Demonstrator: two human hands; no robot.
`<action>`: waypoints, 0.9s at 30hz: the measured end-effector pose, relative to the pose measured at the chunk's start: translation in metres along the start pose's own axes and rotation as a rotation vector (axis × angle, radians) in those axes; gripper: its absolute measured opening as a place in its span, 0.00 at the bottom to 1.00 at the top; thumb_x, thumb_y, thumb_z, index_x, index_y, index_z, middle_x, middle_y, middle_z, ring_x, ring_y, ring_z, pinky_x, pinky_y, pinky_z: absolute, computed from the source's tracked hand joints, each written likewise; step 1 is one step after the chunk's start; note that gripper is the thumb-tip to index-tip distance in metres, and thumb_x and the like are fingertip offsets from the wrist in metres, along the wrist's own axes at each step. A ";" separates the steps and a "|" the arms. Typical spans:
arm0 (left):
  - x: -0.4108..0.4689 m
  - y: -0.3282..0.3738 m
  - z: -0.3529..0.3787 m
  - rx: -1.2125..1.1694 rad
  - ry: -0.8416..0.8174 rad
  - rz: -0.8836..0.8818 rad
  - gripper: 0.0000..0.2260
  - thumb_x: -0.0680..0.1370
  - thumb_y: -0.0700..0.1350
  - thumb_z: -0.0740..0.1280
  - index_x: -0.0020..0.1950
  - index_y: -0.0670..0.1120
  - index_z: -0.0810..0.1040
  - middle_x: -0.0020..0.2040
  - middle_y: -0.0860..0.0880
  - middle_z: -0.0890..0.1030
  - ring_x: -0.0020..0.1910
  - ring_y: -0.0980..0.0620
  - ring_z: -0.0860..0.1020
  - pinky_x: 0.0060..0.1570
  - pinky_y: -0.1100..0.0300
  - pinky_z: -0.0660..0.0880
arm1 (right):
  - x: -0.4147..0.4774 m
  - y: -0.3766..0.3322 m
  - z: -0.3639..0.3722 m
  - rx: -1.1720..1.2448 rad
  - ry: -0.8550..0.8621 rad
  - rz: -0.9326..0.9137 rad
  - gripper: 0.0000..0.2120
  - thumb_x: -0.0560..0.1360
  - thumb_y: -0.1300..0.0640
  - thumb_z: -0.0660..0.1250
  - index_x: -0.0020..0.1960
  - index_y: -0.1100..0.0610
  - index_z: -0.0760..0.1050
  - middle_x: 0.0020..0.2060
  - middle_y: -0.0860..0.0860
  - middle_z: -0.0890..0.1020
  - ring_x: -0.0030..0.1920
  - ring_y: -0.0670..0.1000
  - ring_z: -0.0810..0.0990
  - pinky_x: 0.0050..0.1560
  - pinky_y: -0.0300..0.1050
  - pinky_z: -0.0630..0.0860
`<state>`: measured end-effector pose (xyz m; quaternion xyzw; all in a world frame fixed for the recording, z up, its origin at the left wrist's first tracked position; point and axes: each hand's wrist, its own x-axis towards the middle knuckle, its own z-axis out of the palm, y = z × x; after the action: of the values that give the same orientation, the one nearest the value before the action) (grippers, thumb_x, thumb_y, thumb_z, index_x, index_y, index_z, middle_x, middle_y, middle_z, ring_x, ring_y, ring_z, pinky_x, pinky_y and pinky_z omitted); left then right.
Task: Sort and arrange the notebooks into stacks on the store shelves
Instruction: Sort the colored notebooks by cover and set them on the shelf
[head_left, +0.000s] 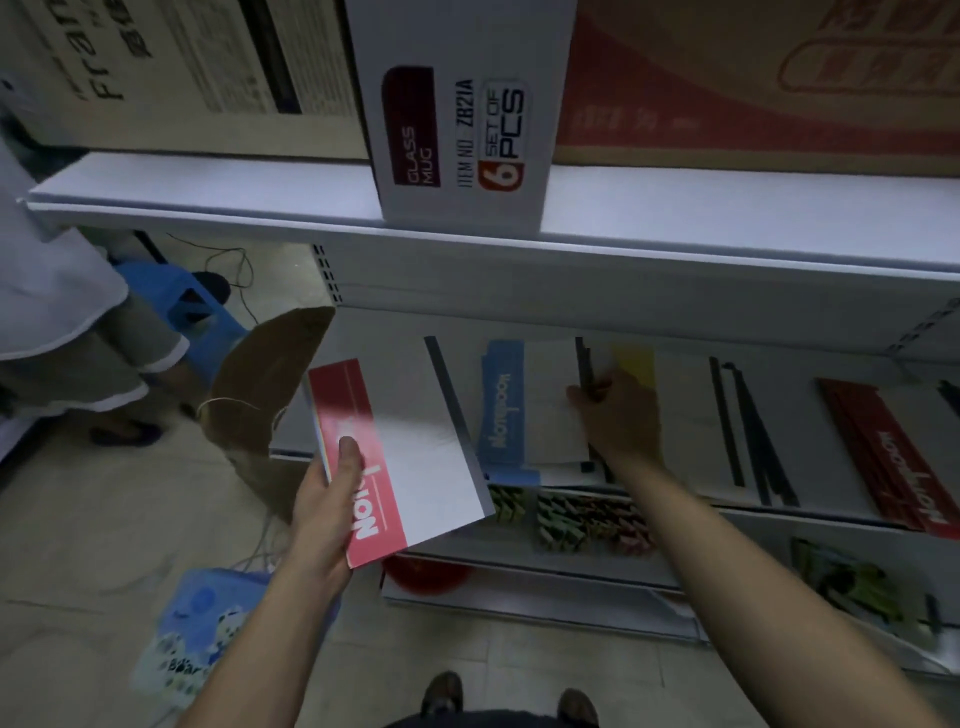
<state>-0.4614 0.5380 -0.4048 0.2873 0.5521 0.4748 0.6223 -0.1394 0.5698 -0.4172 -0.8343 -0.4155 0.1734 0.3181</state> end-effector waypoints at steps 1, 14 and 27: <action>0.007 0.002 -0.002 -0.010 -0.008 -0.025 0.24 0.79 0.59 0.66 0.69 0.46 0.75 0.50 0.43 0.87 0.45 0.42 0.86 0.47 0.48 0.82 | -0.003 0.000 0.003 -0.082 0.013 0.001 0.18 0.76 0.44 0.70 0.56 0.57 0.77 0.52 0.54 0.81 0.48 0.55 0.81 0.40 0.44 0.73; 0.011 0.000 0.059 0.061 -0.371 -0.108 0.17 0.80 0.55 0.65 0.67 0.53 0.73 0.53 0.41 0.87 0.50 0.39 0.86 0.54 0.42 0.82 | -0.125 -0.046 -0.014 0.463 0.046 0.037 0.20 0.70 0.48 0.78 0.59 0.50 0.79 0.50 0.41 0.84 0.51 0.40 0.82 0.52 0.37 0.80; -0.055 -0.060 0.219 0.297 -0.493 -0.007 0.13 0.85 0.55 0.62 0.67 0.52 0.77 0.57 0.51 0.86 0.56 0.49 0.85 0.57 0.48 0.81 | -0.102 0.106 -0.182 0.450 0.013 0.146 0.09 0.82 0.62 0.64 0.43 0.57 0.76 0.22 0.38 0.74 0.25 0.36 0.72 0.29 0.32 0.66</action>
<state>-0.2309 0.5014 -0.3856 0.4801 0.4484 0.3025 0.6906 -0.0378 0.3697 -0.3522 -0.7712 -0.3029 0.2789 0.4855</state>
